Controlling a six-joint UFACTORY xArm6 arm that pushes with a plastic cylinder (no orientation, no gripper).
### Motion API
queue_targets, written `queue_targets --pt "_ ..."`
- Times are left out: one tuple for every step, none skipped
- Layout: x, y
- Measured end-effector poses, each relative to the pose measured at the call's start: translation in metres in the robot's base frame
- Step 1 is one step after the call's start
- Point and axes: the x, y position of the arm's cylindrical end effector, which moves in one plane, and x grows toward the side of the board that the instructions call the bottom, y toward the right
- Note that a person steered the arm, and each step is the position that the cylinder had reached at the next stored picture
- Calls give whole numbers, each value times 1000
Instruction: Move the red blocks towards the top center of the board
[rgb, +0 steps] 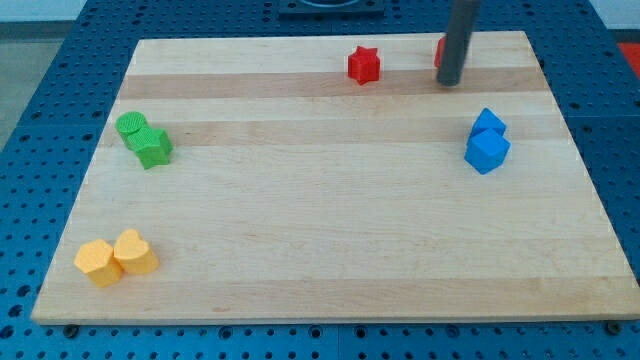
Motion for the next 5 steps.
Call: queue_targets --pt "-9 43" --pt "-30 46" --pt "-55 44" --pt "-53 28" --pt "-35 9"
